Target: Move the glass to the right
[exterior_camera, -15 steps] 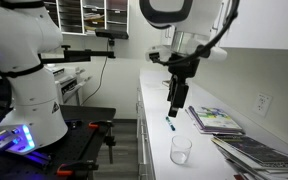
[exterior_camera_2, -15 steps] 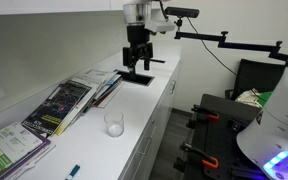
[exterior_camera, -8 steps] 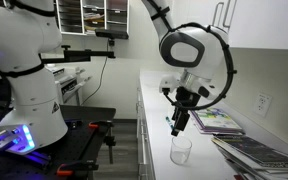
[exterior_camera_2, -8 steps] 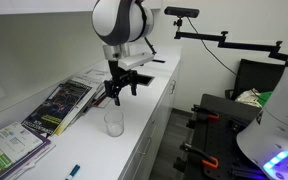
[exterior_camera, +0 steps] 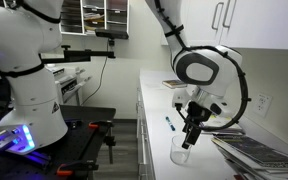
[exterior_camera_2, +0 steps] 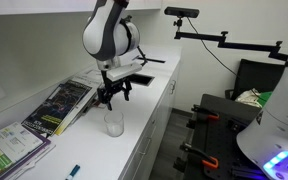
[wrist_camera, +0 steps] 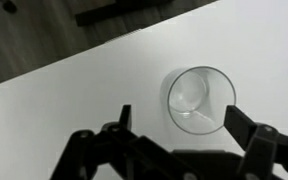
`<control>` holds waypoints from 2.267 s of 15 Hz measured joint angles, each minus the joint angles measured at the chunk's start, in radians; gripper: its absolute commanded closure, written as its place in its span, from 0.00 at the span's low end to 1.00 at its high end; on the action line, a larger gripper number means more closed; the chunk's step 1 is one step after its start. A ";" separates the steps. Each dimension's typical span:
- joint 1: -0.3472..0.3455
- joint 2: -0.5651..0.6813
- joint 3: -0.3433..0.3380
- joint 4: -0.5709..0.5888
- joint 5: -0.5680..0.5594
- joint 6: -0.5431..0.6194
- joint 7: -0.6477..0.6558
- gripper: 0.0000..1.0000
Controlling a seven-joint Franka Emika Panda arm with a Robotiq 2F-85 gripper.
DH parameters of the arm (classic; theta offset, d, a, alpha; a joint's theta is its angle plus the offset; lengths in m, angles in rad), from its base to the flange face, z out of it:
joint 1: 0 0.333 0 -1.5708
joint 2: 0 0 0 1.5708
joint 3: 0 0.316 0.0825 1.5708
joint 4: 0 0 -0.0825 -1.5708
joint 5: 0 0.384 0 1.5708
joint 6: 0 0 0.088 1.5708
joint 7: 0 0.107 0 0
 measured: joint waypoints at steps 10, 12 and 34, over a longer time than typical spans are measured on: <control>-0.036 0.055 0.001 0.000 0.000 0.017 -0.100 0.00; -0.043 0.076 0.008 0.008 0.001 0.034 -0.118 0.01; -0.056 0.234 -0.011 0.152 0.002 0.082 -0.114 0.98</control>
